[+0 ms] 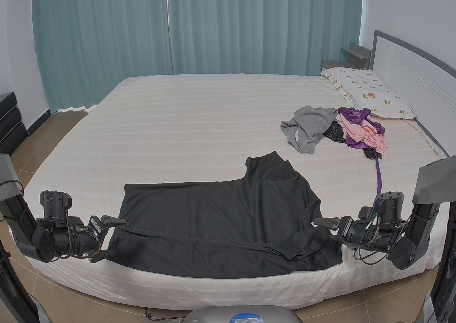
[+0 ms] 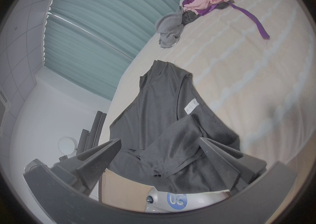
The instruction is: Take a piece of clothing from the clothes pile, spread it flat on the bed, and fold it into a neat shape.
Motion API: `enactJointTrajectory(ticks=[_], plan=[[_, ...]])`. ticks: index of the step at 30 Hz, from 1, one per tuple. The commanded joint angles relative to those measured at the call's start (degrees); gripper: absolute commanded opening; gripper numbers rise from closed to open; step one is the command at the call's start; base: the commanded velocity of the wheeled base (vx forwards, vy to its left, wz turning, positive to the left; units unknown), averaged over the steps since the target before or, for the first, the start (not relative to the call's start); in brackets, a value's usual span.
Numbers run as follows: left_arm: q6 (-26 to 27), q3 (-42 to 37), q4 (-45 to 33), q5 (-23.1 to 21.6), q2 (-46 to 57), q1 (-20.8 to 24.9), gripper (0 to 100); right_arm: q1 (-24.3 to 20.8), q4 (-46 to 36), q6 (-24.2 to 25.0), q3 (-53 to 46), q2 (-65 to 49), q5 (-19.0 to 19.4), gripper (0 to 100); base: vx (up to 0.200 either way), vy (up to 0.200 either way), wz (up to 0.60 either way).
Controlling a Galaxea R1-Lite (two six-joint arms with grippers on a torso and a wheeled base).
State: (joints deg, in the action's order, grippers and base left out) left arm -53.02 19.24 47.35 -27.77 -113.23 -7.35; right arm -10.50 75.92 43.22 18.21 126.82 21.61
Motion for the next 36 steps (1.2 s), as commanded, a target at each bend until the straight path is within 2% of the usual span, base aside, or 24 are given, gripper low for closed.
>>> enactJointTrajectory(ticks=[1,11,25,26,34,36], plan=[[-0.1,0.0,0.0,0.0,-0.2,0.0,100,-0.6,0.4,0.1,-0.3,3.0,-0.2,100,0.000,0.000,0.00],[0.0,0.0,0.0,0.0,-0.2,0.1,100,0.0,0.5,-0.1,0.2,3.1,-2.2,100,0.000,0.000,0.00],[0.0,0.0,0.0,0.0,-0.2,0.1,100,0.1,0.5,-0.4,1.9,5.5,-2.5,100,0.000,0.000,0.00],[0.0,0.1,0.0,0.0,-0.2,0.0,100,0.1,0.5,-0.4,1.9,5.5,-2.5,0,0.000,0.000,0.00],[-0.1,0.1,0.0,0.0,-0.2,0.0,100,0.2,0.5,-0.9,2.0,5.6,-2.6,0,0.000,0.000,0.00],[-0.4,0.3,0.0,0.0,-0.2,0.0,100,0.9,0.5,-2.3,1.7,5.5,-2.6,0,0.000,0.000,0.00]])
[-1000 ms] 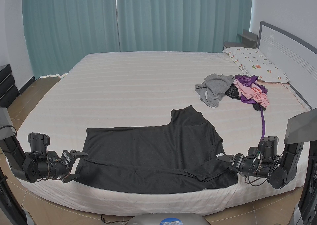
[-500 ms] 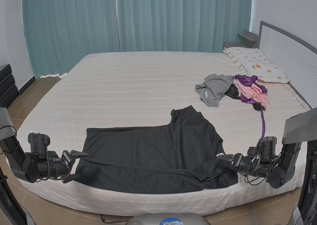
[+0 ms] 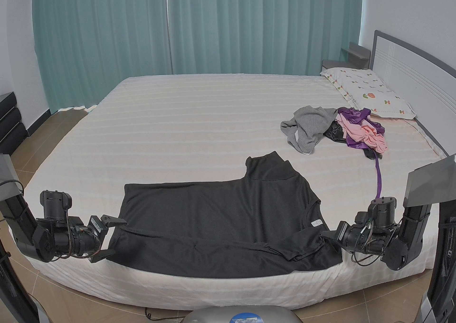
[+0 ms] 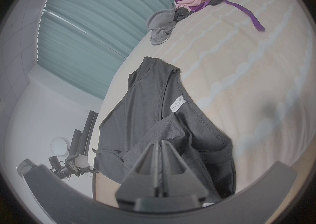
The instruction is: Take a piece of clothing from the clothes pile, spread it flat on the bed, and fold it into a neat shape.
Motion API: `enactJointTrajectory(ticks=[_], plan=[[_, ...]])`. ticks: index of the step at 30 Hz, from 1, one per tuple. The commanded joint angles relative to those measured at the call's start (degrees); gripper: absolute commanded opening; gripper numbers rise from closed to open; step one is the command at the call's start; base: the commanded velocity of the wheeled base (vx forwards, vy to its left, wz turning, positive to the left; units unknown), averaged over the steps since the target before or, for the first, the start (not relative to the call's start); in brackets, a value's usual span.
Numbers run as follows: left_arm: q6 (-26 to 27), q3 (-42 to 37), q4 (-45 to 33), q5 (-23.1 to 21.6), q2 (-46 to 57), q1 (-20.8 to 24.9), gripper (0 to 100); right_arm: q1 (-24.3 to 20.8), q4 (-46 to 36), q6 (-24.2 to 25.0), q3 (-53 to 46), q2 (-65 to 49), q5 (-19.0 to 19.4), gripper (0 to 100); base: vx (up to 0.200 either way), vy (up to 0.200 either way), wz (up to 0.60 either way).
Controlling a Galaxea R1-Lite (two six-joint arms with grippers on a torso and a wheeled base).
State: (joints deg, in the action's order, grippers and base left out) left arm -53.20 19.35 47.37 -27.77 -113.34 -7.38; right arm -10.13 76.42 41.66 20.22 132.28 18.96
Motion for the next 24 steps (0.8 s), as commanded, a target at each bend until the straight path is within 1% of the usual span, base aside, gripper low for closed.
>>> enactJointTrajectory(ticks=[1,13,15,24], plan=[[-0.2,0.2,0.0,0.0,0.0,0.0,100,0.7,0.0,-0.7,-0.4,-0.1,0.0,0,0.000,0.000,0.00],[-0.1,0.2,0.0,0.0,0.0,0.0,100,2.2,0.0,-0.8,-2.6,-3.6,0.2,0,0.000,0.000,0.00],[-0.1,0.2,0.0,0.0,-0.1,0.0,100,2.2,0.0,-1.0,-4.5,-5.1,0.4,0,0.000,0.000,0.00],[-0.1,0.2,0.0,0.0,-0.1,0.0,100,1.7,-1.5,-1.0,-1.4,-3.0,0.2,0,0.000,0.000,0.00]])
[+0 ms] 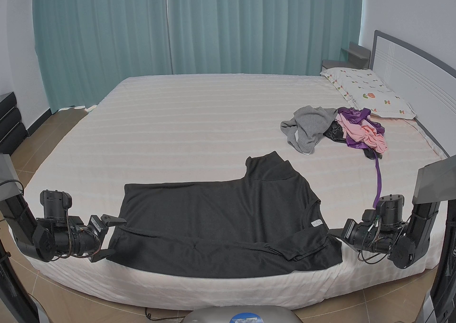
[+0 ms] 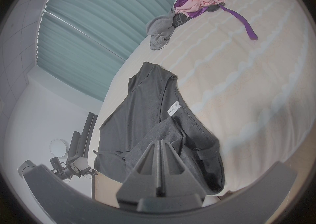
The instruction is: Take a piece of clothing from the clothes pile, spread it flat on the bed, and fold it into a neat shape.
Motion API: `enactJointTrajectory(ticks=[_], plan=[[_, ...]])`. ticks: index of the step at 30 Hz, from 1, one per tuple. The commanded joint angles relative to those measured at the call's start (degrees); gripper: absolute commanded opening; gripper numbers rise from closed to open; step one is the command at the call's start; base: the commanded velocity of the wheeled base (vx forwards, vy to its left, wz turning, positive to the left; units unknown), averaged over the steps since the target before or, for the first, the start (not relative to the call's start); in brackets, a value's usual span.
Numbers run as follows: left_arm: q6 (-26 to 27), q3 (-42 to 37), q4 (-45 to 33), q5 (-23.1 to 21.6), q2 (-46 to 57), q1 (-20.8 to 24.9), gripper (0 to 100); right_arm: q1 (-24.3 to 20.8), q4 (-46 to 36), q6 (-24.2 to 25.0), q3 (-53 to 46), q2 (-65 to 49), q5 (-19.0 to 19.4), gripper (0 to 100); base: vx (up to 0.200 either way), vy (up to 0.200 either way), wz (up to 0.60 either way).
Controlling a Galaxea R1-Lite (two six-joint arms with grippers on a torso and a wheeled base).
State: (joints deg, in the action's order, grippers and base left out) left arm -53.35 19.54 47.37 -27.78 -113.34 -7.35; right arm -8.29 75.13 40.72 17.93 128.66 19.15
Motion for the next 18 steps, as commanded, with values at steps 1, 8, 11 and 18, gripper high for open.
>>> enactJointTrajectory(ticks=[1,8,11,18], plan=[[0.0,0.0,0.0,0.0,-0.1,0.0,100,-0.2,-0.2,-0.1,1.1,0.7,0.0,0,0.000,0.000,0.00],[0.1,0.0,0.0,0.0,-0.1,0.0,100,-0.2,0.0,-1.0,1.3,2.0,0.2,100,0.000,0.000,0.00],[0.0,0.0,0.0,0.0,-0.1,0.0,100,-0.5,0.5,-2.1,1.3,2.6,0.4,100,0.000,0.000,0.00],[0.2,0.0,0.0,0.0,-0.1,0.0,100,-1.0,2.0,-2.1,2.6,3.3,0.8,100,0.000,0.000,0.00]])
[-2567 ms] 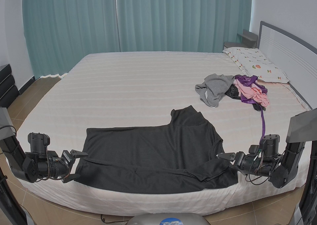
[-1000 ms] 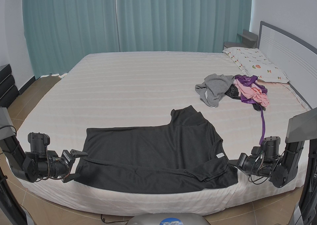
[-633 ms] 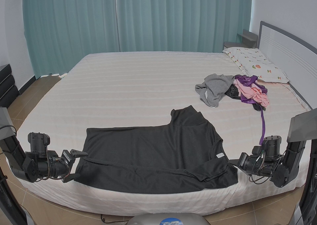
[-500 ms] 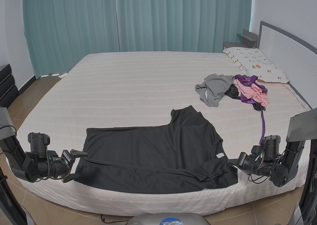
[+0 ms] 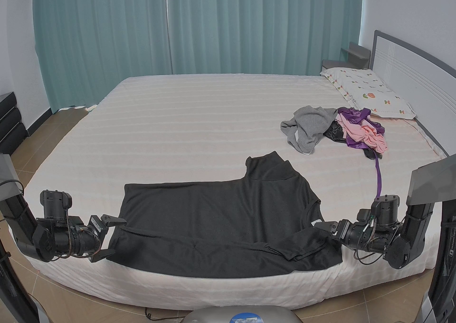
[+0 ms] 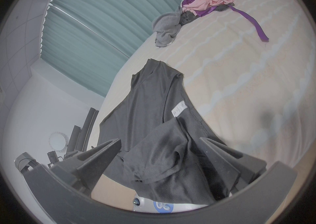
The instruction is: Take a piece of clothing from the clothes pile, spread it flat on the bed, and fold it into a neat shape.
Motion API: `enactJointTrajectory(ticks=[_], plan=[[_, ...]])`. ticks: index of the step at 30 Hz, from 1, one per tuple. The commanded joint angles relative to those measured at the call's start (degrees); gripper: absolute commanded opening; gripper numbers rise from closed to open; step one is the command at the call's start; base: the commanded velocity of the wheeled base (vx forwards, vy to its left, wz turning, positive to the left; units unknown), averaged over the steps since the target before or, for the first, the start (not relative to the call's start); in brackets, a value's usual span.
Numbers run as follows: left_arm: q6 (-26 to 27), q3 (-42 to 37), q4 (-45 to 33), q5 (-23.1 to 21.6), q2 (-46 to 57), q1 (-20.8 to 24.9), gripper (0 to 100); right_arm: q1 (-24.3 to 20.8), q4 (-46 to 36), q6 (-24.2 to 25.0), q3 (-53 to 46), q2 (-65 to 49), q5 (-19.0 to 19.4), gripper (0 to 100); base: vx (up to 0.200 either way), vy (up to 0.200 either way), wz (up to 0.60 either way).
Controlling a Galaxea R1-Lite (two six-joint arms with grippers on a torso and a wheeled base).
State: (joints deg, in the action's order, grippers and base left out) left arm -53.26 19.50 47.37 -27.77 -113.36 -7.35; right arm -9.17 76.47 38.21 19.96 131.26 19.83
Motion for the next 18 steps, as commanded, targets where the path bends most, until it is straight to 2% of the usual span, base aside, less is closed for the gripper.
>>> enactJointTrajectory(ticks=[1,7,12,18], plan=[[0.1,0.0,0.0,0.0,-0.1,0.0,100,-0.1,0.8,0.4,0.6,0.7,0.1,100,0.000,0.000,0.00],[0.2,0.0,0.0,0.0,-0.1,0.1,100,-1.1,7.8,2.7,0.0,3.1,-0.1,100,0.000,0.000,0.00],[0.2,0.0,0.0,0.0,-0.1,0.1,100,-3.0,8.4,2.7,-0.5,4.3,-0.5,100,0.000,0.000,0.00],[0.2,0.0,0.0,0.0,-0.1,0.1,100,-2.8,8.3,2.7,-0.7,4.4,-0.5,100,0.000,0.000,0.00]])
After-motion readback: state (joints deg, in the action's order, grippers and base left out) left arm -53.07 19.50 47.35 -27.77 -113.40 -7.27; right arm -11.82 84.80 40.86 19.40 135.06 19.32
